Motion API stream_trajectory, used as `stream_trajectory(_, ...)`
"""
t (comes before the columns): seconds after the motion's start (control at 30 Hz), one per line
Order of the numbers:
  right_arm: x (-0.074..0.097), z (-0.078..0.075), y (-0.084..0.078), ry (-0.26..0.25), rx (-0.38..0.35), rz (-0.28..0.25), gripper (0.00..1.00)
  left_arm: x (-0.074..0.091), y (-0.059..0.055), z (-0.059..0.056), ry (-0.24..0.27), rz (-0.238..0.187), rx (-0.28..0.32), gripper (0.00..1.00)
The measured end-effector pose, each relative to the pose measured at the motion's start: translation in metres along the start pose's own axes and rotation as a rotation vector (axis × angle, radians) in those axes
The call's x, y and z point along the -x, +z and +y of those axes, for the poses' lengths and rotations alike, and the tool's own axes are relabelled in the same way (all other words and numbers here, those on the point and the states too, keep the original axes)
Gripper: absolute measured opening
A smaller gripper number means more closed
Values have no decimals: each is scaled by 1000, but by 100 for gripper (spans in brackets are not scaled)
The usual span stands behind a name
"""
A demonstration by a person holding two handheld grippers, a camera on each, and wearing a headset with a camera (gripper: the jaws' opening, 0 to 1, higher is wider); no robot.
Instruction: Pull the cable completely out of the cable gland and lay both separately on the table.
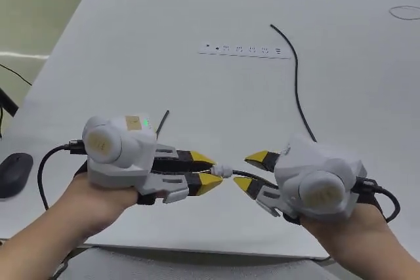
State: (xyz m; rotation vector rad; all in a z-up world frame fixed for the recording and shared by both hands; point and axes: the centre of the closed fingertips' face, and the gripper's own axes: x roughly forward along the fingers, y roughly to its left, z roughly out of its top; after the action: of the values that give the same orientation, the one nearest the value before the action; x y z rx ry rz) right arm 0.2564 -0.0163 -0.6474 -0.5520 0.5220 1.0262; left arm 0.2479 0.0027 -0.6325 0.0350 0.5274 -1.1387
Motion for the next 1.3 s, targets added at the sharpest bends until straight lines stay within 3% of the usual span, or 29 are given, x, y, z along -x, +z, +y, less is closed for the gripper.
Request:
stream_trajectory(0.3,-2,6,3,7,79,7,3,-2,-1,-1,-1,3,0,15)
stream_trajectory(0.57,-2,6,1,13,80,10,1,-3,0,0,-3,6,-4,15)
stream_trajectory(0.87,-3,3,-3,15,11,10,0,-5,0,-1,-5,7,-11,15)
stream_trajectory(1.03,-3,2,-7,11,21,21,0,-3,-1,1,-5,11,-11,15)
stream_trajectory(1.3,-2,-7,-18,-7,-70,33,0,-2,1,4,2,6,-12,15)
